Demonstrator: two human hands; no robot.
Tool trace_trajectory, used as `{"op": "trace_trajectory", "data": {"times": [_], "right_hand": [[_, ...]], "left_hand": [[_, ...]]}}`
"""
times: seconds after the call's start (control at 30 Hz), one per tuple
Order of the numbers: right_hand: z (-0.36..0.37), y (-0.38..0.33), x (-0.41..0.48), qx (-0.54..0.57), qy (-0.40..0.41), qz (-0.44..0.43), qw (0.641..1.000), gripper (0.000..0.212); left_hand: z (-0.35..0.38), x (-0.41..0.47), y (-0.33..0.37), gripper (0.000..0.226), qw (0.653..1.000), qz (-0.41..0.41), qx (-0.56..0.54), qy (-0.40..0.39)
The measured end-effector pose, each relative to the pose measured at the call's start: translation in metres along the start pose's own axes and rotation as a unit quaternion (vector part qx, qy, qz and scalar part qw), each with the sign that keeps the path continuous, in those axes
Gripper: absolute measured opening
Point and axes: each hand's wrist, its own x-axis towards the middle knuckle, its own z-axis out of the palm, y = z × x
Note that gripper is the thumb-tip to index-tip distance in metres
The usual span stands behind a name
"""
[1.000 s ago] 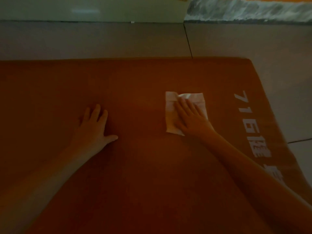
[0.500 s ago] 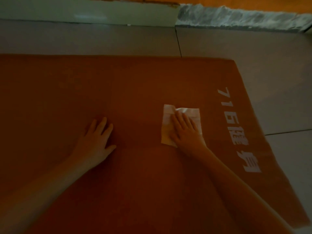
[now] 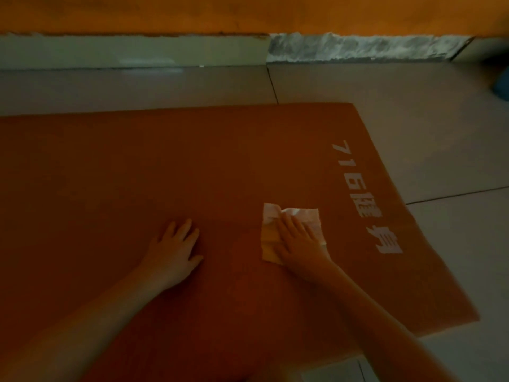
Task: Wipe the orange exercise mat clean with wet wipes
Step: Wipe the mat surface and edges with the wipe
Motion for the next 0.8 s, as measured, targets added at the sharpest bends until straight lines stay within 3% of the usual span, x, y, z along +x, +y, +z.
{"op": "trace_trajectory", "data": {"times": [0.13, 0.37, 0.6, 0.8], "right_hand": [[0.006, -0.017, 0.003, 0.022, 0.011, 0.046, 0.999, 0.061], [0.002, -0.025, -0.029, 0.021, -0.085, -0.019, 0.996, 0.061], [-0.013, -0.008, -0.07, 0.004, -0.117, 0.084, 0.99, 0.06], [-0.032, 0.004, -0.066, -0.026, -0.159, 0.046, 0.986, 0.061]], "left_hand": [[0.003, 0.001, 0.004, 0.07, 1.0, 0.0, -0.004, 0.01], [0.012, -0.007, 0.014, 0.072, 0.996, -0.011, -0.079, 0.031], [0.02, -0.02, 0.024, 0.072, 0.994, -0.002, -0.11, 0.027], [0.025, -0.015, 0.027, 0.069, 0.992, -0.012, -0.117, 0.039]]}}
